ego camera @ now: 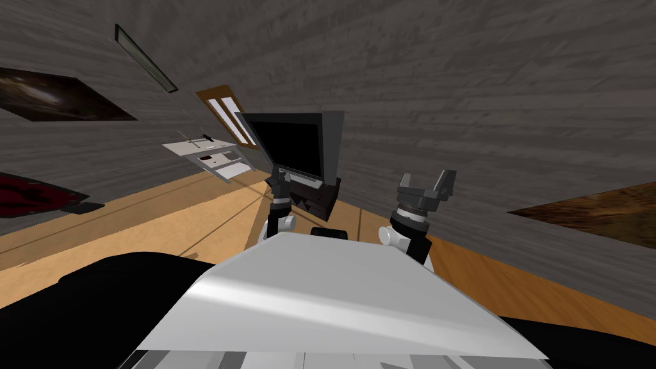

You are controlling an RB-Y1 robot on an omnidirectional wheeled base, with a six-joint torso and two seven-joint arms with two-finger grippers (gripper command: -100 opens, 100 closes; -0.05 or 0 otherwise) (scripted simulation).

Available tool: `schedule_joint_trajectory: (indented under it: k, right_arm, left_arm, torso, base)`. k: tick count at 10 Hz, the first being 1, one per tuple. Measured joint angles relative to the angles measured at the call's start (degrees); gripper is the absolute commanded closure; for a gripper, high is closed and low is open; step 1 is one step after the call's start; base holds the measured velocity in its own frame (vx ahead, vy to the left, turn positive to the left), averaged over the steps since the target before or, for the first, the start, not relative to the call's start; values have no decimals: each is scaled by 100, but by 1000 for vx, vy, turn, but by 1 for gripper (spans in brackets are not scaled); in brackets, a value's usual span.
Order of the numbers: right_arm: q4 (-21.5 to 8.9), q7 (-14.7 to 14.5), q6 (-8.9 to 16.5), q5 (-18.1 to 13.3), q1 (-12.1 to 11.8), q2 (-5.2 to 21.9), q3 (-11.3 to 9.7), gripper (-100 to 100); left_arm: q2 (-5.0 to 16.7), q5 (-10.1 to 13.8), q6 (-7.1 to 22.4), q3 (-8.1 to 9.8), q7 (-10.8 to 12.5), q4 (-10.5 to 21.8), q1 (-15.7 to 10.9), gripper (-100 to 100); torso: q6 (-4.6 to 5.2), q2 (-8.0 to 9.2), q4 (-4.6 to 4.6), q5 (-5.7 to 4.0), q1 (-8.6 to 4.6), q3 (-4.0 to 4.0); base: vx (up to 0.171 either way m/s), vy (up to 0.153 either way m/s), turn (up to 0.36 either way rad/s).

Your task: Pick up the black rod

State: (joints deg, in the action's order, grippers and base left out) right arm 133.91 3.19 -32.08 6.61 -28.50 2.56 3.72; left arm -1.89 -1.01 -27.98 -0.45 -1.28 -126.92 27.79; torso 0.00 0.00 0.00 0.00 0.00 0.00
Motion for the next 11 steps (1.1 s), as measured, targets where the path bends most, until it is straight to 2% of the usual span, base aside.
schedule_joint_trajectory:
  k: [2, 5, 7, 9, 11]
  right_arm:
    - [0, 0, 0, 0, 0, 0, 0, 0]
    - [0, 0, 0, 0, 0, -1, -1, 0]
    - [0, 0, 0, 0, 0, -1, -1, 0]
    - [0, 0, 0, 0, 0, -1, -1, 0]
    - [0, 0, 0, 0, 0, -1, -1, 0]
  left_arm:
    - [273, 41, 103, 88, 21, 62, 14, -100]
    - [632, 116, 422, 263, 33, 266, 72, -100]
    - [787, 197, 656, 447, 84, 412, -13, -100]
    - [964, 332, 947, 698, 177, 528, 144, -100]
    - [992, 382, 1253, 831, 184, 662, 79, -100]
  torso:
    - [0, 3, 1, -2, -12, 2]
    - [0, -1, 0, -8, -36, -1]
    - [0, 5, 1, -7, -31, 2]
    - [0, 6, 1, -11, -53, 4]
    - [1, -3, -1, -8, -36, -2]
  base:
    - [-11, -61, 15]
    - [2, -93, 17]
    - [-23, -103, 15]
    - [-3, -130, 24]
    - [5, -77, 9]
